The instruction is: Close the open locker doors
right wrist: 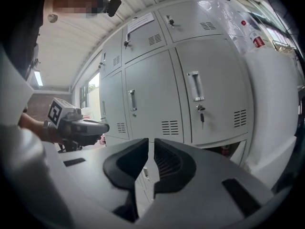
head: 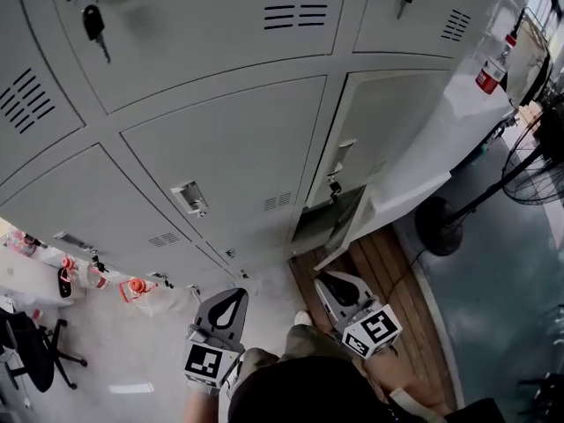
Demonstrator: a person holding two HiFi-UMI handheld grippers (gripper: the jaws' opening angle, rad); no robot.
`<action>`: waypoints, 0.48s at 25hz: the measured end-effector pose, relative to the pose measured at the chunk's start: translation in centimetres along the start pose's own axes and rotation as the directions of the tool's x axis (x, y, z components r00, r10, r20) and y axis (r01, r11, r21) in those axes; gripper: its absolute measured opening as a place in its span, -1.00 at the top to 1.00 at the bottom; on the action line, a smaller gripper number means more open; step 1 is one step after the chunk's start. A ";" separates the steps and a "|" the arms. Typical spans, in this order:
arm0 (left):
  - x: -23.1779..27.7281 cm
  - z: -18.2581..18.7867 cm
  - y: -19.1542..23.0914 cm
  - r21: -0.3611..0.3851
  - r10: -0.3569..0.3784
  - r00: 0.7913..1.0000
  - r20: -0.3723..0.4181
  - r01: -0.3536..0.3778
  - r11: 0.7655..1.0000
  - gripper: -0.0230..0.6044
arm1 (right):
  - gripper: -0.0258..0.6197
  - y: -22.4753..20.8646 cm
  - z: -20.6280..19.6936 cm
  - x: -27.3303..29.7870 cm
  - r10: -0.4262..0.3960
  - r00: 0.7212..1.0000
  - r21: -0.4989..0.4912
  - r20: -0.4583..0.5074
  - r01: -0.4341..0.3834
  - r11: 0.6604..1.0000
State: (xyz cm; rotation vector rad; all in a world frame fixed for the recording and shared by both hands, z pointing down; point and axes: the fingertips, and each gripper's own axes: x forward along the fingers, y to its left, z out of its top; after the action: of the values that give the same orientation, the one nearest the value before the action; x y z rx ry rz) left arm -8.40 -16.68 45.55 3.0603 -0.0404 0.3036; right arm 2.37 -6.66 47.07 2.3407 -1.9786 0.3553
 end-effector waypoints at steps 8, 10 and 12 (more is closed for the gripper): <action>-5.5 -1.8 6.1 0.029 -0.015 0.999 -0.048 0.016 0.999 0.90 | 0.77 6.4 -3.2 5.1 -0.017 0.999 0.028 -0.034 0.018 0.999; -11.3 -3.2 10.9 0.033 -0.009 0.998 -0.064 0.011 0.999 0.90 | 0.77 12.9 -4.4 8.8 -0.016 0.999 0.042 -0.042 0.018 0.999; -7.8 -2.8 8.7 0.034 -0.001 0.997 -0.076 0.004 0.999 0.90 | 0.77 8.7 -5.0 7.5 -0.013 0.999 0.058 -0.052 0.016 0.998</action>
State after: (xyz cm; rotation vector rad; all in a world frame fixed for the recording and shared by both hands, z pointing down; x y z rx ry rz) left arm -16.91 -25.05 47.28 3.0795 -0.0282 0.4245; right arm -5.74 -14.47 52.58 2.3531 -1.9536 0.4736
